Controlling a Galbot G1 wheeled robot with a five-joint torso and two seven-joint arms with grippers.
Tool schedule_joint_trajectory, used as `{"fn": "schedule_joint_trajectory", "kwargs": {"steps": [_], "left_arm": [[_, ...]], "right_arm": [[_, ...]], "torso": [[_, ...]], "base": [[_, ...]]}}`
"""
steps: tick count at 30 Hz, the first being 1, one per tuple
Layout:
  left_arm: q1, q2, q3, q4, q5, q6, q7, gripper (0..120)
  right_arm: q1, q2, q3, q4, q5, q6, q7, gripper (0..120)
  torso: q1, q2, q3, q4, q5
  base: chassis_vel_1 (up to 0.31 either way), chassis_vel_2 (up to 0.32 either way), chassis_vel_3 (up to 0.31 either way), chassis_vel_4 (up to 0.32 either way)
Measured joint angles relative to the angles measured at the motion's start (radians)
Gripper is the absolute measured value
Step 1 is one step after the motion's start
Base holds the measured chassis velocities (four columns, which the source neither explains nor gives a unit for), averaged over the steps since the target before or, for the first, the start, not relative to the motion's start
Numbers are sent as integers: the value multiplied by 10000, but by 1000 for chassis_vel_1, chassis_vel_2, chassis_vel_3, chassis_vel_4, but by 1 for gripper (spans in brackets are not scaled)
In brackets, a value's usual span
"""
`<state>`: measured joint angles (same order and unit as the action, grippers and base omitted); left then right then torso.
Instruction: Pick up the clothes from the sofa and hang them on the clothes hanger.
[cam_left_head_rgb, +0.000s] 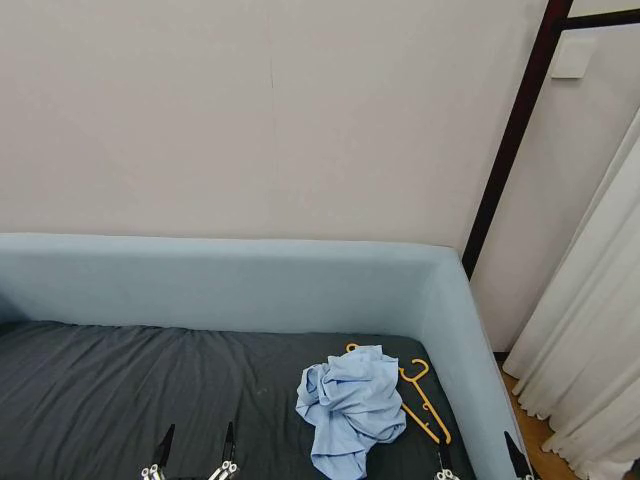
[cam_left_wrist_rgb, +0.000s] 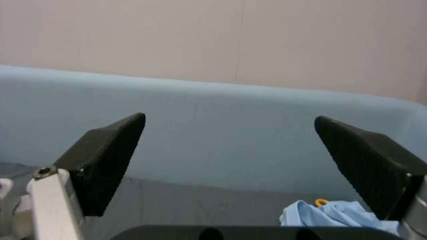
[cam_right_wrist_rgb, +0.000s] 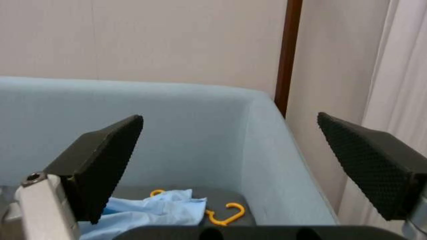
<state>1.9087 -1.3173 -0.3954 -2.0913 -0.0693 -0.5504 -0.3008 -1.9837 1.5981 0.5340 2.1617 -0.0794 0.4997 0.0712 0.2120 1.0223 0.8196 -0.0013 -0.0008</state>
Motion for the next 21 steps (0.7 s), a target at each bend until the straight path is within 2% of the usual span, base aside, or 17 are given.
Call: {"fn": "schedule_joint_trajectory", "kwargs": {"steps": [21], "left_arm": [[43,-156,44,81,75,11,-29,100]], "right_arm": [[11,-21,-21,-118,34,49,72,100]], "torso": [[0,0,0,0,0]], "base": [[0,0,0,0]]}}
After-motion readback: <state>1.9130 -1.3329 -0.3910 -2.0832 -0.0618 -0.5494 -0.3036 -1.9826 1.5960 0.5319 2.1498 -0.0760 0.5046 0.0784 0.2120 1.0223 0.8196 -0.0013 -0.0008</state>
